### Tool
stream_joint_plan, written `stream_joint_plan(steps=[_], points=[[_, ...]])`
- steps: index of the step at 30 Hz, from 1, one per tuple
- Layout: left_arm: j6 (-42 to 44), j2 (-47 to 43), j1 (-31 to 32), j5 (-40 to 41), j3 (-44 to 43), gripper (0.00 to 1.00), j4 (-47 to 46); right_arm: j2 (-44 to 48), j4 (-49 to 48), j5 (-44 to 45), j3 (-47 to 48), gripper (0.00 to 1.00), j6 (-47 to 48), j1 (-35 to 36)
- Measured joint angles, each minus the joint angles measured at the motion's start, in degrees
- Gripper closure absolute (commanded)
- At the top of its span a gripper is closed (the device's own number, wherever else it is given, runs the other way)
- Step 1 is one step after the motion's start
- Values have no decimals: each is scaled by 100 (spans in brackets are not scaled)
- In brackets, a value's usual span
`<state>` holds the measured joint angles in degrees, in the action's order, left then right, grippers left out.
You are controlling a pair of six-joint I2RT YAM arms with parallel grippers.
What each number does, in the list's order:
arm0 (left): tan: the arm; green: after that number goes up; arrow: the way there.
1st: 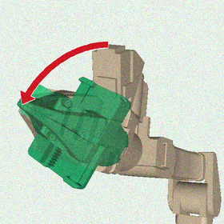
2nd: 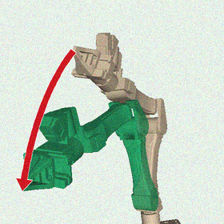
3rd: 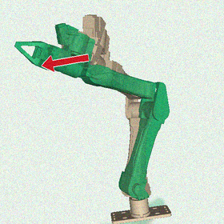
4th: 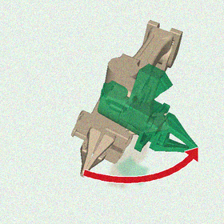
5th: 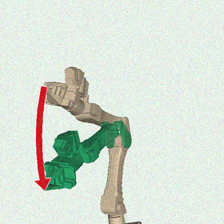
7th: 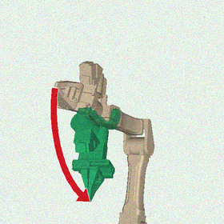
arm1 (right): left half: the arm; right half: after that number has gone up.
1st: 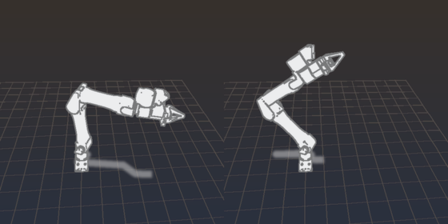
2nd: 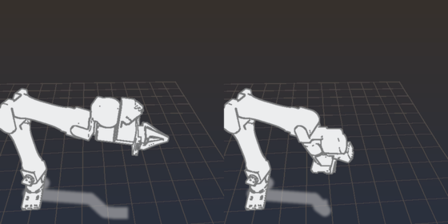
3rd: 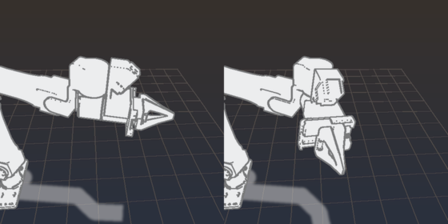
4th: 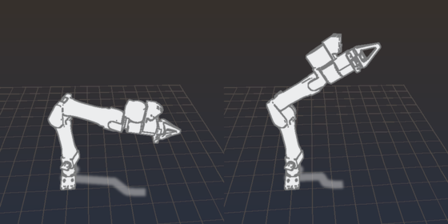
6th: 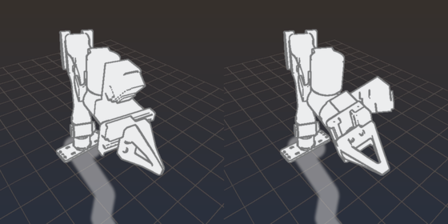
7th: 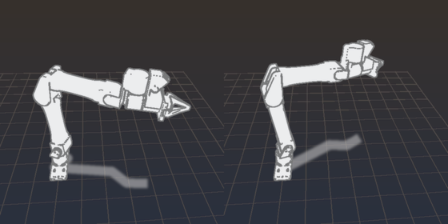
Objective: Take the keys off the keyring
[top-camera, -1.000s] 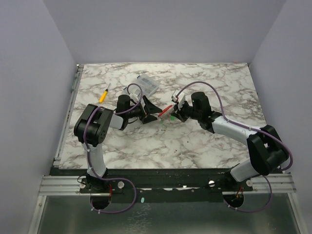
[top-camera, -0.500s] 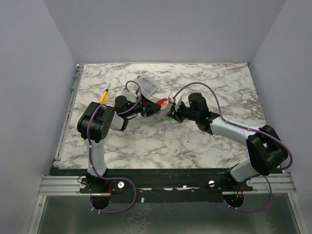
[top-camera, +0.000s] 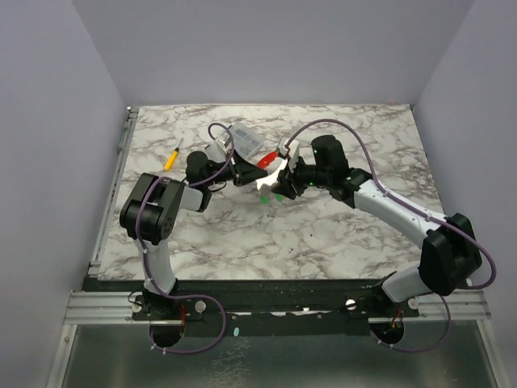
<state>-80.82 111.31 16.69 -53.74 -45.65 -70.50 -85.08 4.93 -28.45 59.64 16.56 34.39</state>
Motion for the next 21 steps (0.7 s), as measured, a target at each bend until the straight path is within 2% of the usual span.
stream_joint_plan(steps=[2,5,8,11,14,18,21], points=[[382,-221,0,-50,-116,100,433,157,376,-162,212,29,-26,-42],[1246,-570,7,-81,-343,100,1473,446,896,-439,472,20,-63,-157],[2221,-942,33,-37,-634,100,2680,625,1294,-769,767,15,-136,-468],[3556,-1290,55,186,-1130,100,4273,774,1530,-1056,935,9,-236,-835],[4706,-1541,142,487,-1609,100,5628,942,1639,-1198,964,8,-404,-1123],[6083,-2026,269,798,-1882,100,6983,1073,1888,-1314,966,1,-389,-1165],[6948,-2378,330,914,-1958,100,7705,1139,1993,-1480,966,0,-313,-1187]])
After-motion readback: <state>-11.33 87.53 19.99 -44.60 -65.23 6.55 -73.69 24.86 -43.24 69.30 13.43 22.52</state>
